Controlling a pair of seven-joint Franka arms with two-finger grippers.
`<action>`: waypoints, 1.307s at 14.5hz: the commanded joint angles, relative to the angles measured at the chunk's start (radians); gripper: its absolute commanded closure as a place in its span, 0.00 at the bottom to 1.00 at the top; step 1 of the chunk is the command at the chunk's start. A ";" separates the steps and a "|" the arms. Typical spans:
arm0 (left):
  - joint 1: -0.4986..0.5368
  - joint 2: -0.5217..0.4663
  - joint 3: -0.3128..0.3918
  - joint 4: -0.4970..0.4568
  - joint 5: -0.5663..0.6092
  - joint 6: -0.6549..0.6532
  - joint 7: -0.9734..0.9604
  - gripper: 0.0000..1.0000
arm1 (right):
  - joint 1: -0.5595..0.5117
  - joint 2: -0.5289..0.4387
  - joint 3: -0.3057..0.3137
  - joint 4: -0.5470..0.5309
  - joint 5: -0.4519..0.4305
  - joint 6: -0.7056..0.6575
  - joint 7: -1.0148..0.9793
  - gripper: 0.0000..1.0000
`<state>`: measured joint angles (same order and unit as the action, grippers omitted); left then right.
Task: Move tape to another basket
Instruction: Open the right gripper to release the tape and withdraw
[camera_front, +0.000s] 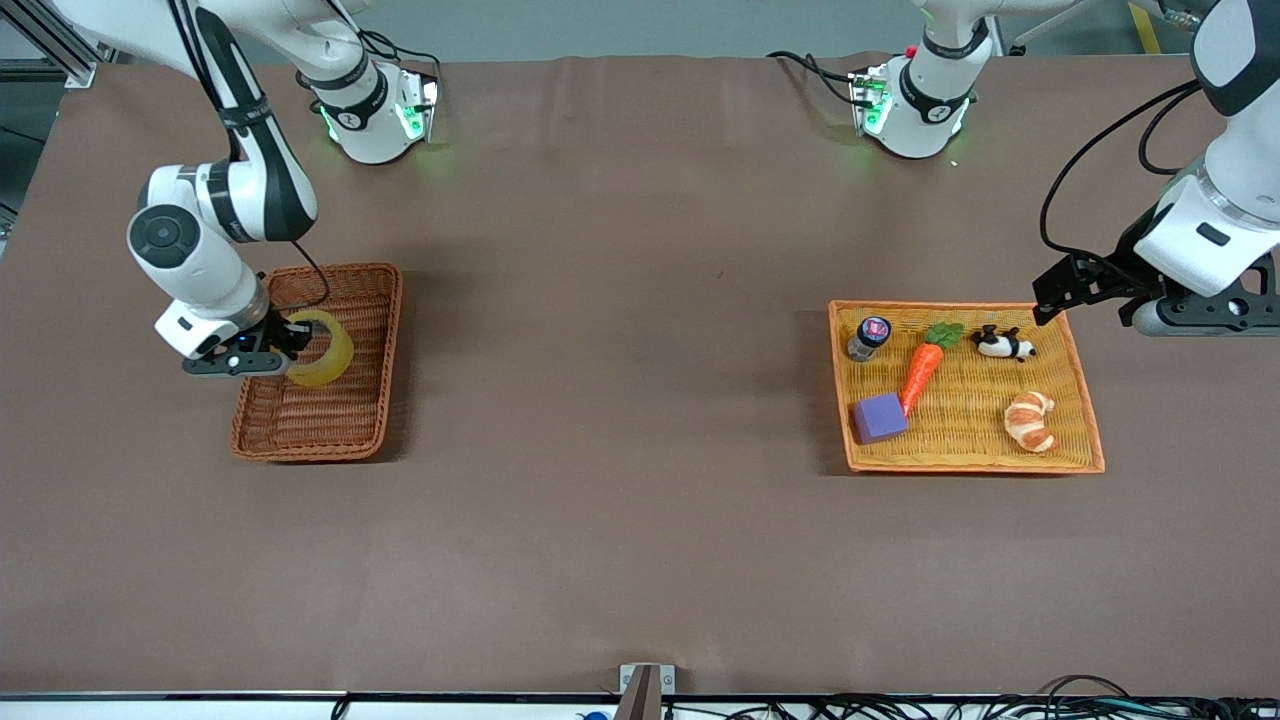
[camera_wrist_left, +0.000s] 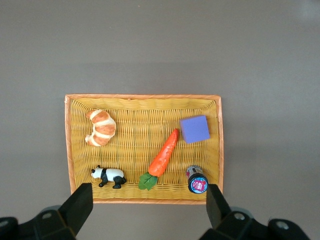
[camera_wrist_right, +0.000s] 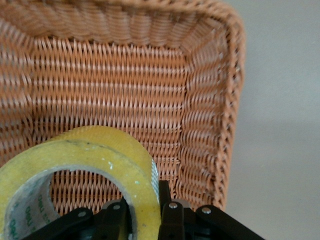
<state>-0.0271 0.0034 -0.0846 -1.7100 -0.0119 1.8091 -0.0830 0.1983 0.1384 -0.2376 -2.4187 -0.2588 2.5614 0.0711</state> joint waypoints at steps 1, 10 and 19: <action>0.001 0.016 0.000 0.018 0.020 -0.013 0.008 0.02 | 0.004 0.061 -0.003 -0.013 0.016 0.078 -0.013 0.90; 0.004 0.038 0.003 0.058 0.020 -0.016 0.008 0.00 | 0.000 0.043 -0.002 0.007 0.016 0.074 -0.005 0.00; 0.003 0.040 0.003 0.061 0.020 -0.016 0.008 0.00 | -0.069 -0.076 0.107 0.546 0.189 -0.673 -0.016 0.00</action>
<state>-0.0250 0.0340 -0.0803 -1.6763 -0.0118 1.8092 -0.0823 0.1780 0.0437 -0.2016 -2.0287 -0.1272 2.0509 0.0630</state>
